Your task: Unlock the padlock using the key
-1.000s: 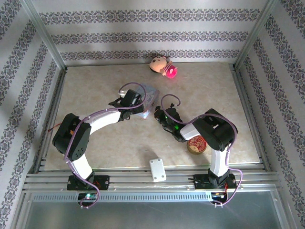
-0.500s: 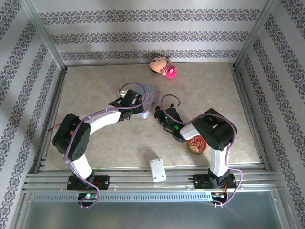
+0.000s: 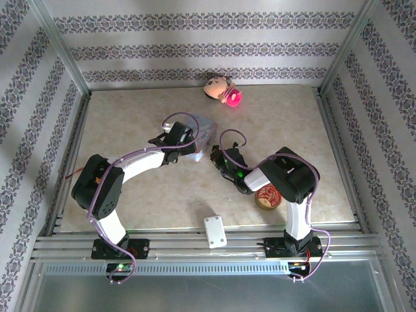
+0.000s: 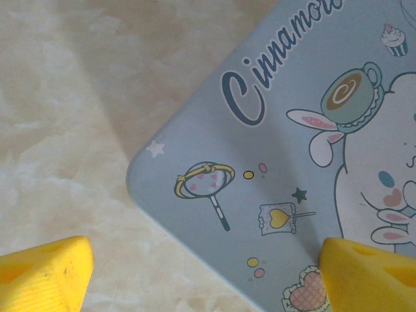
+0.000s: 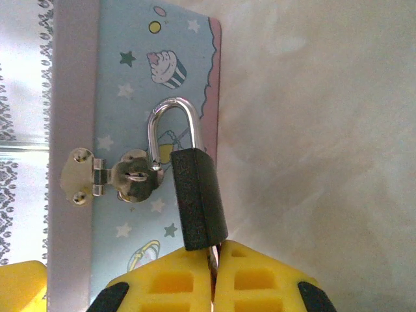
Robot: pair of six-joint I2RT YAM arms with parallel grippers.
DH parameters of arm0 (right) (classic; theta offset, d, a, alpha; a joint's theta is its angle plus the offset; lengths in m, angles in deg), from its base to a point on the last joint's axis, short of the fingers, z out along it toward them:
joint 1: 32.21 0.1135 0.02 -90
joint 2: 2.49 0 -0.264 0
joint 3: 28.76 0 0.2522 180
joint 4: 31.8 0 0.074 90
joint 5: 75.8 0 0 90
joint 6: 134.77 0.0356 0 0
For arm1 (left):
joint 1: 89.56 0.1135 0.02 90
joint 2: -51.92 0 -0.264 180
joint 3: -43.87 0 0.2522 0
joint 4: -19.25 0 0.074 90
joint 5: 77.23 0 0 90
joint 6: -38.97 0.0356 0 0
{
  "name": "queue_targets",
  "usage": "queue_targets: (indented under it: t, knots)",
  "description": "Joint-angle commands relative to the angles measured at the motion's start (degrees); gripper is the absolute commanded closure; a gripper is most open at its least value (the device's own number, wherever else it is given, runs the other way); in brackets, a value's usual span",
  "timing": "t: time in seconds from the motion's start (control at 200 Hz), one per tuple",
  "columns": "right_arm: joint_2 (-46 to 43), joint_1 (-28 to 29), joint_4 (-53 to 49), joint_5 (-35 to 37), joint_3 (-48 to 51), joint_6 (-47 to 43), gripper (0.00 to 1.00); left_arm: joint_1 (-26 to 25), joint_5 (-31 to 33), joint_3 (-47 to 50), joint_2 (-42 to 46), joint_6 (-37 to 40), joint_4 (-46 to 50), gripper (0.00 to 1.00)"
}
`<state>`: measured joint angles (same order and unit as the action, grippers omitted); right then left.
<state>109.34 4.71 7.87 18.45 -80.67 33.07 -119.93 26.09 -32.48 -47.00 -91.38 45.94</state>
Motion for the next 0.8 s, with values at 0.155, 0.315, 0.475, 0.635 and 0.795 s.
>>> queue_targets:
  t: [0.155,0.315,0.475,0.635,0.795]
  knots:
    - [-0.08,0.50,3.76,2.26,-1.09,0.12,1.00,-0.66,-0.95,1.96,-0.14,1.69,5.89,0.11]
    - [-0.73,-0.08,3.88,2.31,-0.66,-0.33,1.00,-0.70,-0.75,2.12,0.19,1.45,5.88,0.15]
    - [-2.36,-0.54,3.71,2.78,0.60,-1.44,1.00,-0.65,-0.34,2.64,0.47,1.07,5.62,0.19]
    - [-5.30,-1.05,2.93,3.96,3.08,-2.84,1.00,-0.50,1.69,2.65,1.21,1.50,6.11,0.29]
    - [-8.46,-1.45,1.84,4.52,5.48,-4.57,1.00,0.31,1.09,3.60,2.70,2.12,4.53,0.35]
